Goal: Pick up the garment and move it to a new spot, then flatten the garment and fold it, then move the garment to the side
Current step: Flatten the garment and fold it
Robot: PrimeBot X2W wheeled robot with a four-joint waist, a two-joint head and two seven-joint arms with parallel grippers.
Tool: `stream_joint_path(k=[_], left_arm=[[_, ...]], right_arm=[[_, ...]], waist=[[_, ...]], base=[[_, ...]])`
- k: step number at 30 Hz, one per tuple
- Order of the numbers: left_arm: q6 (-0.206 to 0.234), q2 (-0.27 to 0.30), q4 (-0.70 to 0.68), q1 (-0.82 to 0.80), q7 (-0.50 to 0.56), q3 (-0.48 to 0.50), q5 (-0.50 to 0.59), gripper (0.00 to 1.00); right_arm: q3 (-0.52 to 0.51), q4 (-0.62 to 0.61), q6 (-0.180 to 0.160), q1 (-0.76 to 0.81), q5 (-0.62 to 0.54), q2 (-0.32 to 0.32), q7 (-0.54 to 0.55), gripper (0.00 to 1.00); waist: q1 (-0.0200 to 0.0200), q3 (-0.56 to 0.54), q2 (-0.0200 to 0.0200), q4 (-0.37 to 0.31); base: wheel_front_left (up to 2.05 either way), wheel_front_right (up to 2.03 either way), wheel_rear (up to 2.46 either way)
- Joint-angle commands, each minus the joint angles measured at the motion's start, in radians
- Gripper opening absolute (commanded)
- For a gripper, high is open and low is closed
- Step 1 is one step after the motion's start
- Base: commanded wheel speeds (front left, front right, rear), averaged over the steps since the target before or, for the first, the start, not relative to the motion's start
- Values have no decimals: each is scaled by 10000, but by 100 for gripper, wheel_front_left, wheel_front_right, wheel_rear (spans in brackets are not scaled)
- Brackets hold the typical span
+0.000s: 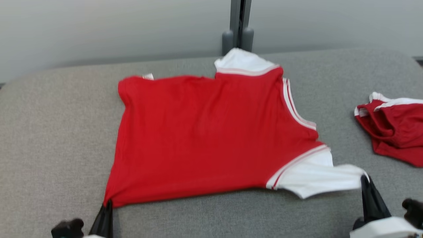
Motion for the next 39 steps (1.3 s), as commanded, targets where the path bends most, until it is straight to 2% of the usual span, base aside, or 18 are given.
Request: stream_joint_path(k=[1,8,12,17,27,33,39], left_arm=[[-3,93,-47,311,1,85,-136,0],[162,89,-582,1605,0,134,-427,0],[135,91,-1581,1897,0,211,-247,0],[18,78,-2098,922,0,-148,57,0],[279,65,-701,-1690,1,-957,444,0],[503,66,52,-2799,1,-1190,738,0],[656,66,469,-3263,1,-1132,662,0]], right_arm=[[-91,42,-55,296,121,-112,1,0],[320,-107,-55,1630,465,-254,-1,0],[301,-620,-55,1814,558,-304,1,0],[480,-936,-41,655,387,-336,-1,0],[911,1084,-32,-2604,-364,-264,-1,0],[895,2366,-32,-3929,-892,-203,1,0],[881,3045,-32,-4634,-1132,-160,-1,0]], waist=[[0,-688,-1,-48],[0,-1308,-1,81],[0,-1222,-1,190],[0,-617,-1,272],[0,553,-1,286],[0,1243,-1,345],[0,1553,-1,367]], base=[[0,0,0],[0,0,0],[0,0,0],[0,0,0],[0,0,0],[0,0,0],[0,0,0]])
